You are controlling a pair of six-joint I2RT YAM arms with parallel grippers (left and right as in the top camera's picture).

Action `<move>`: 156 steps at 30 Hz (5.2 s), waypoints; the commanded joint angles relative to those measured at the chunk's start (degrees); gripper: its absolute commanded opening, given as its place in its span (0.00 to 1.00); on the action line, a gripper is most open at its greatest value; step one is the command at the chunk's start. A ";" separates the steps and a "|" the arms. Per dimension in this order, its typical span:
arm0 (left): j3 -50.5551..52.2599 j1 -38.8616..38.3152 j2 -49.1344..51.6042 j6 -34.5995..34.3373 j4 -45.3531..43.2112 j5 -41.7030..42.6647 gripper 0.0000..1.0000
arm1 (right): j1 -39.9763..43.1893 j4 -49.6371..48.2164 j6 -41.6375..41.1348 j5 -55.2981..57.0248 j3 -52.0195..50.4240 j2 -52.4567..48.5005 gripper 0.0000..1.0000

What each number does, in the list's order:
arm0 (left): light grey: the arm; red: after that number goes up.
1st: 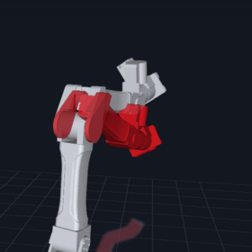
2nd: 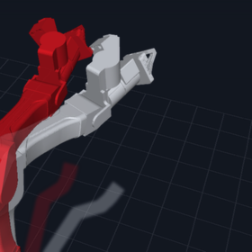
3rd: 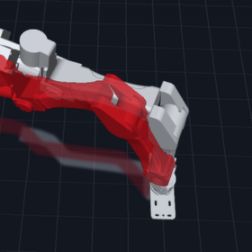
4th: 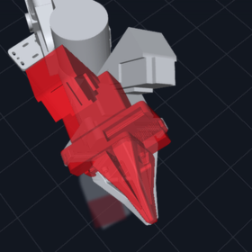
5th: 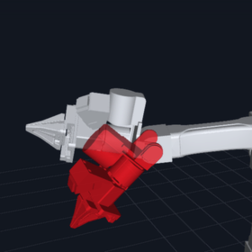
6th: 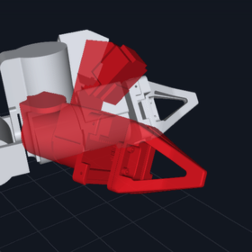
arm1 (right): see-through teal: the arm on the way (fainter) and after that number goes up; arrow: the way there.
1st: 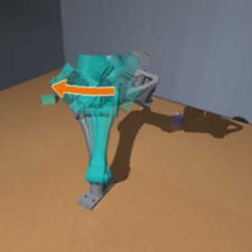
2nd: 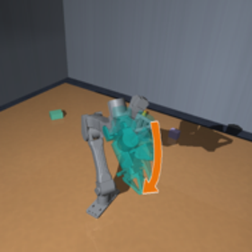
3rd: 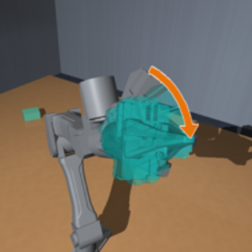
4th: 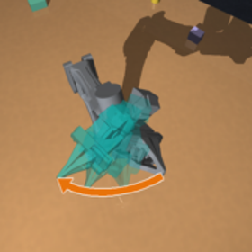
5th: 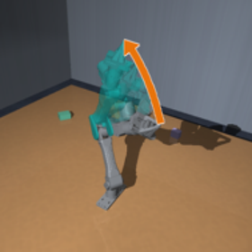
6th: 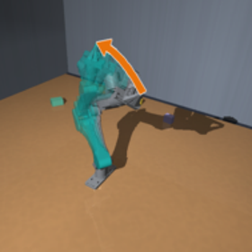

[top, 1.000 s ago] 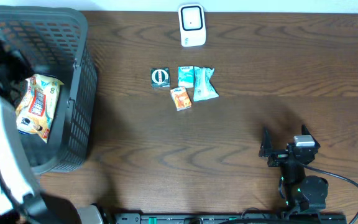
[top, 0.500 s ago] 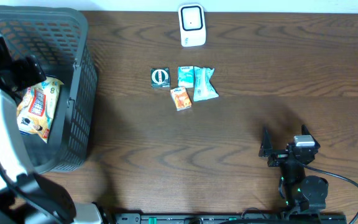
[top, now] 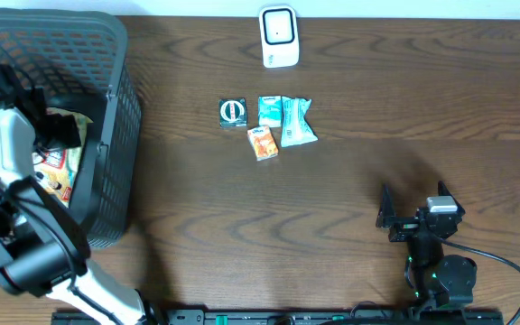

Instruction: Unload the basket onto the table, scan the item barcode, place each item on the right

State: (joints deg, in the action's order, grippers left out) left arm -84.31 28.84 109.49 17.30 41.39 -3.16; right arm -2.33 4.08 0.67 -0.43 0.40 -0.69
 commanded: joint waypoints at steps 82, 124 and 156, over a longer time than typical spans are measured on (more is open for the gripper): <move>-6.03 -37.62 -22.27 -24.81 4.81 -0.02 0.07 | -0.35 0.26 -0.39 0.07 -0.09 0.31 0.99; -6.05 -40.72 -22.27 -24.35 8.07 -28.39 0.07 | -0.35 0.26 -0.39 0.07 -0.09 0.31 0.99; -7.54 -38.16 -23.30 -33.94 26.05 -23.91 0.07 | -0.33 0.26 -0.39 0.07 -0.09 0.31 0.99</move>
State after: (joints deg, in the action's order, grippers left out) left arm -89.93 -11.29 87.57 -15.70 66.74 -24.86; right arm -2.33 4.08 0.67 -0.43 0.40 -0.69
